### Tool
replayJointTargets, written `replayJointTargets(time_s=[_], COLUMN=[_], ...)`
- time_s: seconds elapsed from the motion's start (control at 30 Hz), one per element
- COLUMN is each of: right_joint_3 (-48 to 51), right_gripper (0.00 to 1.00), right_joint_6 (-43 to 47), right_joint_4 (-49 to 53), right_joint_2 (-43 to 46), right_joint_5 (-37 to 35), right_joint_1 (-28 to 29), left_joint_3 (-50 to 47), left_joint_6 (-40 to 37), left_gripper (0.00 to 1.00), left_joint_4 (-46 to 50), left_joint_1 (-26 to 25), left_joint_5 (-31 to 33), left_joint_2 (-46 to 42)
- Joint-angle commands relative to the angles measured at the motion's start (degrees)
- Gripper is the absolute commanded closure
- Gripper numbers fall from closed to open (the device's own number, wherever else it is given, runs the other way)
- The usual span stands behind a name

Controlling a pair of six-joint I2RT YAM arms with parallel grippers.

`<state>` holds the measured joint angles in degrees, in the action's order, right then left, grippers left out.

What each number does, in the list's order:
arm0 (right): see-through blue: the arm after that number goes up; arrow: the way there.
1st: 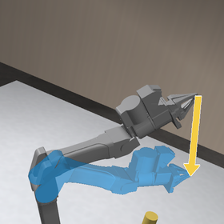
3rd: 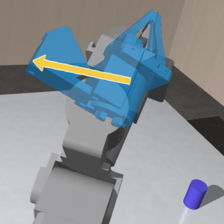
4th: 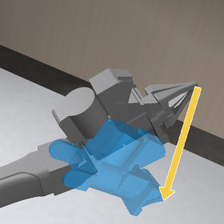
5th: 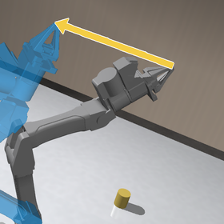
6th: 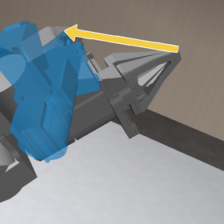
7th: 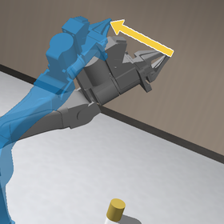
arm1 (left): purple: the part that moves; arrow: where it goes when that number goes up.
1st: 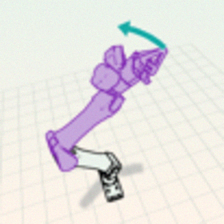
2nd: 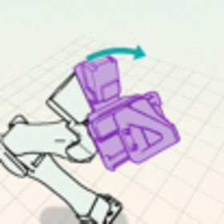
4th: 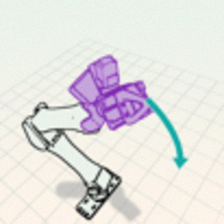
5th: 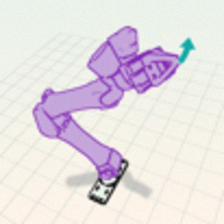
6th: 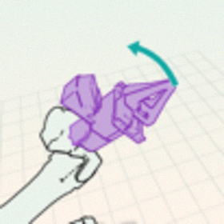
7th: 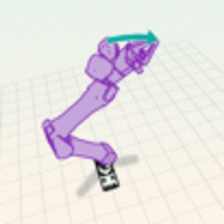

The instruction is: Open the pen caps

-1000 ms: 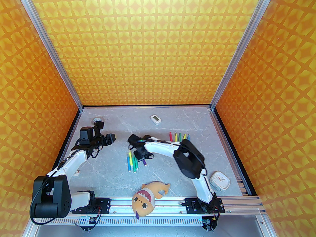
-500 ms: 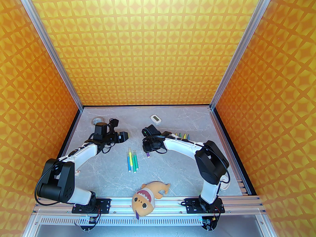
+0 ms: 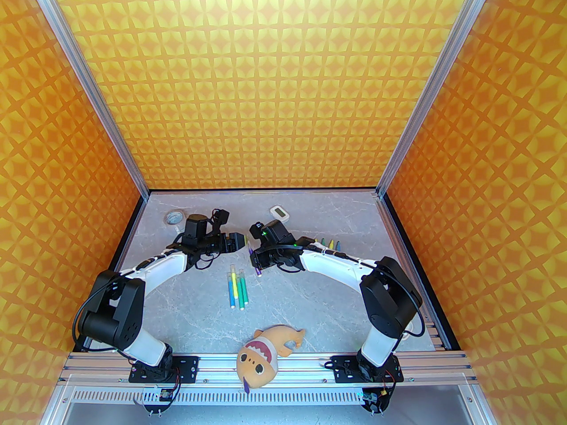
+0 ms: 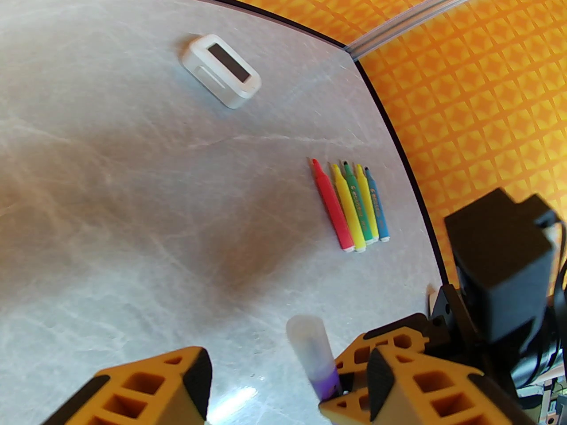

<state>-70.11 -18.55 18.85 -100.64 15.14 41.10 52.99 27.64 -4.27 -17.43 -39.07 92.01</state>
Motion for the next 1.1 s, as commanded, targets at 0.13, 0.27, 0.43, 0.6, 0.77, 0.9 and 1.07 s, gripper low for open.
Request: replayJointTargets(time_s=[0.13,0.27,0.43,0.6,0.77,0.9,1.07], right_joint_3=[0.9,1.2,0.9,1.0,1.2,1.4,3.0], right_gripper=[1.0,1.0,1.0,1.0,1.0,1.0,0.9], right_joint_6=[1.3,1.5,1.9,2.1,2.1,2.3,2.2], right_joint_4=[-3.1,-3.7,-3.8,-4.1,-4.7,-5.1,-6.8], right_joint_2=[2.5,3.3,3.3,3.3,3.7,3.6,4.0], right_joint_5=[2.2,2.1,2.2,2.0,1.7,1.6,1.1], right_joint_1=[-0.2,-0.1,-0.1,-0.1,-0.2,-0.1,-0.1], left_joint_3=[3.1,3.7,4.0,4.2,4.2,4.3,4.5], left_joint_6=[1.1,1.2,1.2,1.4,1.4,2.3,3.0], left_gripper=[0.42,0.46,0.51,0.58,0.7,0.76,0.84], left_joint_4=[0.4,0.7,0.9,1.0,1.1,0.6,0.2], left_joint_1=[-1.9,-2.2,-2.5,-2.8,-2.8,-2.7,-2.8], left_joint_5=[-2.2,-2.4,-2.7,-2.8,-2.9,-2.9,-3.0], left_joint_2=[1.8,2.1,2.4,2.3,2.3,2.6,2.7])
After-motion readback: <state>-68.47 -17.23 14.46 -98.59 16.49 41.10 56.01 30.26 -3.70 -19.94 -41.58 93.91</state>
